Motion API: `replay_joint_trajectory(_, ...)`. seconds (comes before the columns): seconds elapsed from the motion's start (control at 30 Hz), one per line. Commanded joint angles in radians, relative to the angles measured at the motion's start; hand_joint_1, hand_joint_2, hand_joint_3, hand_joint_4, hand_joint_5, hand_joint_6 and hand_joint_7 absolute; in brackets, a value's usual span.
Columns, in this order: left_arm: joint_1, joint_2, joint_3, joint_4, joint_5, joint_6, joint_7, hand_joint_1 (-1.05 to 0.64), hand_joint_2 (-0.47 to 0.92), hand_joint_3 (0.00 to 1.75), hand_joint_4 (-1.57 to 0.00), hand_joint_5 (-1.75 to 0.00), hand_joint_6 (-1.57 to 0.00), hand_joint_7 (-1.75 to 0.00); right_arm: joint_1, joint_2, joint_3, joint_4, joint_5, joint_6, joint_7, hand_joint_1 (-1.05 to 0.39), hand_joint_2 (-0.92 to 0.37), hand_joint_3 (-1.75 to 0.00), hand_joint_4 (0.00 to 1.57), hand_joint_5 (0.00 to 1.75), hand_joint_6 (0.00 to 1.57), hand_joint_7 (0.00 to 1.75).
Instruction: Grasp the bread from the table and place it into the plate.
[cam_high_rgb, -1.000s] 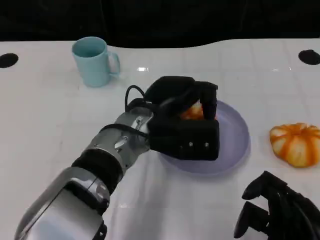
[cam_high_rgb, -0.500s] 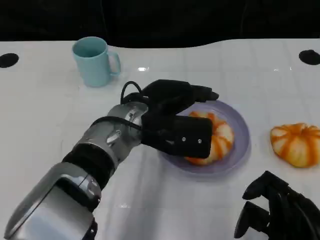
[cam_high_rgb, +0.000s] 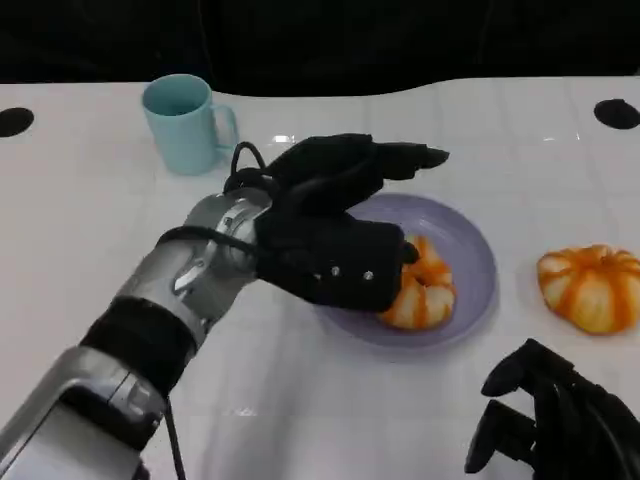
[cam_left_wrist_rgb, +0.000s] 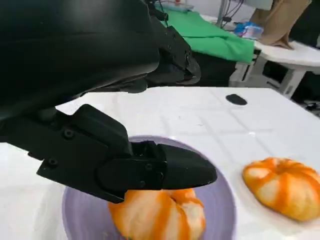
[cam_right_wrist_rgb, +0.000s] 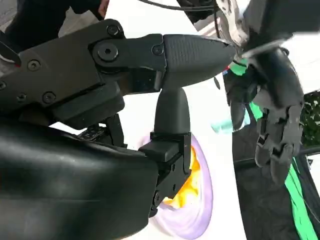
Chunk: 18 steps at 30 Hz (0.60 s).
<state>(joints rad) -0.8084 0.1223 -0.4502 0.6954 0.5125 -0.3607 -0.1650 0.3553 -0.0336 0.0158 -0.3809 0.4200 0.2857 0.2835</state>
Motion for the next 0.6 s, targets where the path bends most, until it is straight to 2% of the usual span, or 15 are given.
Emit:
replay_joint_trajectory(0.03, 0.089, 0.022, 0.055, -0.102, -0.089, -0.018, -0.037, -0.8, 0.92, 0.42, -0.23, -0.36, -0.33, -0.04, -0.003, -0.008, -0.007, -0.003, 0.004, -0.004, -0.001, -0.51, -0.92, -0.49, 0.58, 1.75, 0.36, 1.66)
replay_joint_trajectory(0.2, 0.204, 0.002, 0.108, -0.209, -0.185, -0.041, -0.032, -0.77, 0.92, 0.42, -0.29, -0.42, -0.37, -0.06, 0.001, -0.013, -0.014, 0.0, 0.016, -0.002, 0.008, -0.52, -0.92, -0.48, 0.59, 1.75, 0.36, 1.67)
replay_joint_trajectory(0.27, 0.254, -0.008, 0.127, -0.255, -0.214, -0.051, -0.019, -0.75, 0.92, 0.41, -0.29, -0.53, -0.41, -0.06, 0.003, -0.013, -0.016, -0.001, 0.017, -0.001, 0.009, -0.52, -0.92, -0.46, 0.6, 1.75, 0.37, 1.67)
replay_joint_trajectory(0.37, 0.298, -0.021, 0.147, -0.296, -0.248, -0.06, -0.021, -0.73, 0.92, 0.41, -0.29, -0.59, -0.43, -0.06, 0.006, -0.013, -0.017, -0.007, 0.017, 0.005, 0.004, -0.52, -0.92, -0.45, 0.6, 1.75, 0.37, 1.67)
replay_joint_trajectory(0.43, 0.323, -0.032, 0.161, -0.313, -0.277, -0.072, -0.026, -0.7, 0.92, 0.41, -0.3, -0.75, -0.48, -0.08, 0.006, -0.013, -0.017, -0.011, 0.016, 0.01, 0.0, -0.52, -0.92, -0.44, 0.61, 1.75, 0.38, 1.66)
replay_joint_trajectory(0.53, 0.35, -0.043, 0.175, -0.328, -0.315, -0.079, -0.04, -0.7, 0.92, 0.4, -0.29, -0.8, -0.5, -0.08, 0.006, -0.013, -0.017, -0.01, 0.016, 0.009, 0.0, -0.52, -0.92, -0.43, 0.61, 1.75, 0.38, 1.65)
replay_joint_trajectory(0.6, 0.426, -0.073, 0.203, -0.352, -0.434, -0.096, -0.078, -0.64, 0.92, 0.37, -0.39, -0.95, -0.6, -0.14, 0.004, -0.013, -0.02, -0.003, 0.019, 0.005, 0.007, -0.53, -0.92, -0.43, 0.6, 1.75, 0.38, 1.65)
